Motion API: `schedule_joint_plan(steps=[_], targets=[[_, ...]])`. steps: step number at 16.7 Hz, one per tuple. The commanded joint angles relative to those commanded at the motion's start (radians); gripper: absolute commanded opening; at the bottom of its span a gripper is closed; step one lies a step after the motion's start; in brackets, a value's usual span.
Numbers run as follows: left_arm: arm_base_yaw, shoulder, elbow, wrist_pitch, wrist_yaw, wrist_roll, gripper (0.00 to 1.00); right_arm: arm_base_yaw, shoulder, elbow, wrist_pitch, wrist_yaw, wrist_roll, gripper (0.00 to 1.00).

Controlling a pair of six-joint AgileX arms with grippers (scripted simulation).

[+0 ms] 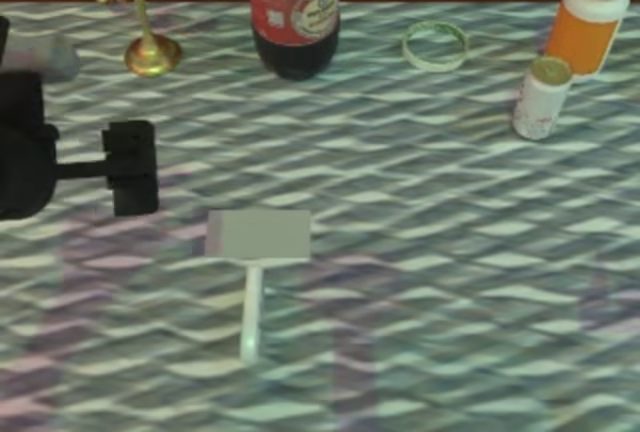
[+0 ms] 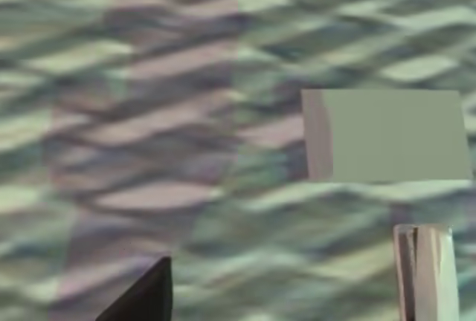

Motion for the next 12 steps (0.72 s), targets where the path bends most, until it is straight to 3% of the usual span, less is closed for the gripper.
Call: schedule_joint_plan(steps=[6,12], targets=[[-0.153,0.547,0.412,-0.319,0.000,-0.142,1.00,0.000,0.000,0.000,0.000,0.000,0.000,1.00],[-0.241,0.838,0.672,-0.489,0.001,-0.227,1.00,0.000,0.000,0.000,0.000,0.000,0.000,1.00]])
